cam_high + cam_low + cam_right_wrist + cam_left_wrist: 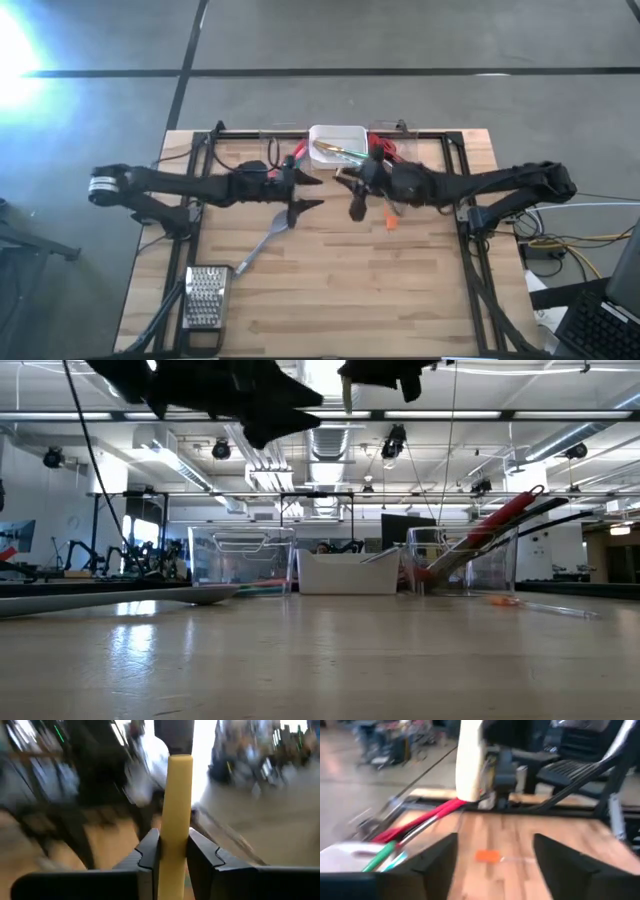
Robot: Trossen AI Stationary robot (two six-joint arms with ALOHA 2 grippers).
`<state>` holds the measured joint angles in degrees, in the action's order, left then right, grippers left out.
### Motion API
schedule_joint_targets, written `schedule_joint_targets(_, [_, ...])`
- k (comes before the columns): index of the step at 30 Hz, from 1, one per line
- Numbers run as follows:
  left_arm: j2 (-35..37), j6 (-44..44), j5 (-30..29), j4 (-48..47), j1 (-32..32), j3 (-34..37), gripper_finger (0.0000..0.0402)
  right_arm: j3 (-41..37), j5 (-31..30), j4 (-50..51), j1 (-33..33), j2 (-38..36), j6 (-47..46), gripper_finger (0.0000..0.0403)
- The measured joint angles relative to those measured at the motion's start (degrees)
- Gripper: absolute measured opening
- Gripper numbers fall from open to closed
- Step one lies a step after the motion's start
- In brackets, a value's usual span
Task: Pick & Place Kitchen Items
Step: Put the white knife into the white bin
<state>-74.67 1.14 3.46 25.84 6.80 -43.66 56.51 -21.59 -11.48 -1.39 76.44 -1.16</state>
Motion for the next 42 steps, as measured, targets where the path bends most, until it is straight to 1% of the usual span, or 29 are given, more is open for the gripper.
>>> schedule_joint_targets(3, [5.3,1.9,-6.9,-10.8,0.0,0.0,0.0308,8.9,-0.7,18.2,2.7,1.0,-0.2,0.0056])
schedule_joint_targets(5, [8.5,3.6,-11.7,-15.4,-0.1,1.0,0.0327,15.8,-0.6,29.4,5.4,1.9,-1.0,0.0056])
schedule_joint_targets(6, [10.2,4.3,-13.2,-16.3,-0.2,1.9,0.0332,19.4,-0.5,35.2,7.1,2.5,-1.9,0.0056])
schedule_joint_targets(8, [13.5,5.2,-14.7,-15.9,-0.7,4.1,0.0336,26.0,-0.6,46.7,10.5,4.7,-3.7,0.0056])
schedule_joint_targets(10, [16.6,6.7,-14.9,-14.5,-0.8,6.6,0.0335,32.0,0.0,55.9,13.8,7.5,-5.3,0.0056])
schedule_joint_targets(12, [18.8,8.1,-15.0,-11.3,-0.9,9.5,0.0335,37.8,3.7,62.5,17.1,10.3,-6.3,0.0056])
schedule_joint_targets(15, [21.2,9.5,-15.1,-4.6,-0.9,13.6,0.0337,45.4,10.0,70.0,21.6,15.2,-7.2,0.0056])
schedule_joint_targets(17, [22.3,9.8,-15.1,0.0,-0.9,15.7,0.0336,50.1,11.4,75.0,23.8,19.6,-6.5,0.0056])
schedule_joint_targets(20, [23.7,11.9,-15.0,2.5,-1.0,18.3,0.0335,57.5,11.4,81.2,25.9,26.5,-5.1,0.0056])
schedule_joint_targets(23, [24.2,13.5,-15.0,2.7,-1.0,20.4,0.0335,65.4,11.8,88.0,27.9,32.9,-3.9,0.0056])
schedule_joint_targets(26, [24.6,13.5,-15.2,3.6,-0.9,20.5,0.0335,71.9,11.7,94.6,29.9,40.2,-3.9,0.0056])
schedule_joint_targets(29, [25.2,12.2,-15.4,4.3,-0.9,18.9,0.0335,77.9,11.9,100.6,31.0,46.4,-3.7,0.0056])
schedule_joint_targets(30, [25.4,11.9,-15.1,4.3,-0.9,18.5,0.0335,78.6,12.2,101.3,31.2,47.9,-3.5,0.0056])
schedule_joint_targets(32, [25.6,11.4,-13.6,4.2,-1.0,18.1,0.0335,77.2,13.9,101.4,31.8,49.3,-2.3,0.0056])
schedule_joint_targets(34, [25.7,11.4,-12.1,3.9,-1.0,18.1,0.0335,76.8,14.3,101.6,32.4,51.6,-1.9,0.0056])
schedule_joint_targets(42, [25.5,11.3,-11.9,3.9,-1.0,18.1,0.0335,77.1,14.3,101.4,33.1,57.3,-0.9,0.0056])
